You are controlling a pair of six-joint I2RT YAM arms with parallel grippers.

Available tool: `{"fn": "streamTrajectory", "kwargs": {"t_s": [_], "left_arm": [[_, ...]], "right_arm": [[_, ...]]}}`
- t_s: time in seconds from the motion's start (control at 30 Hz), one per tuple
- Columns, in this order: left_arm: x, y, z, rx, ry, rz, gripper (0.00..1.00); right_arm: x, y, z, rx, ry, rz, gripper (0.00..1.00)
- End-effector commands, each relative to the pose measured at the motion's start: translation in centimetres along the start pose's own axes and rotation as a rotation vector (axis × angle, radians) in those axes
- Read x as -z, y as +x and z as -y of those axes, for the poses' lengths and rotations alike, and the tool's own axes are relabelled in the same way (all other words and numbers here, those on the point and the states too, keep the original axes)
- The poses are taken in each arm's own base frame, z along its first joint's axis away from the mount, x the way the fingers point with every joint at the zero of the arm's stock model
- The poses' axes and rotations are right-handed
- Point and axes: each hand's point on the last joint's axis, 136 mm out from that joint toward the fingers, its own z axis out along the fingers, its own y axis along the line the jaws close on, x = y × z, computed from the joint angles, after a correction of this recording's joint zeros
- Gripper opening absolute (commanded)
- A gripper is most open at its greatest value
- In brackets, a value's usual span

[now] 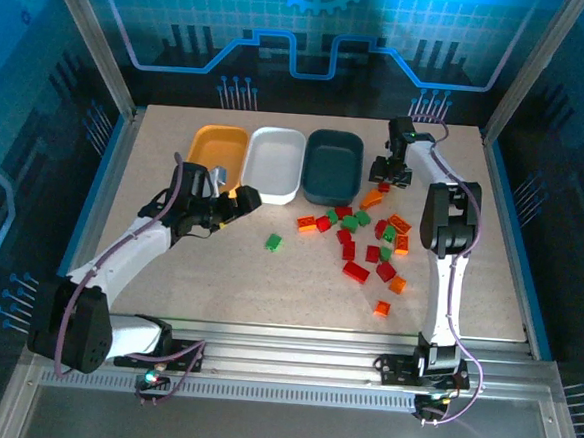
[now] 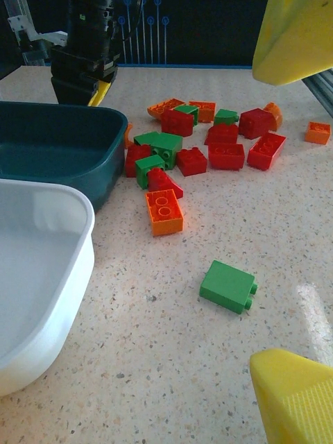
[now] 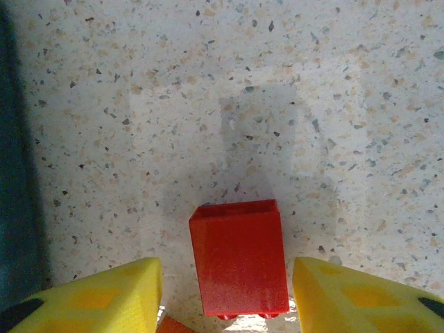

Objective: Sort the legos into containers by color

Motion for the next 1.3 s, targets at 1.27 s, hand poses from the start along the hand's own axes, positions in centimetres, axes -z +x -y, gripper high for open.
{"fn": "streamTrajectory", "kwargs": {"t_s": [1.27], "left_arm": [[-7.1,6.4,-1.9,-0.277,-0.320,-0.167,0.94]], "right_arm": [[6.0,-0.3,-14.6,0.221,-0.060,0.142,0.32]]}}
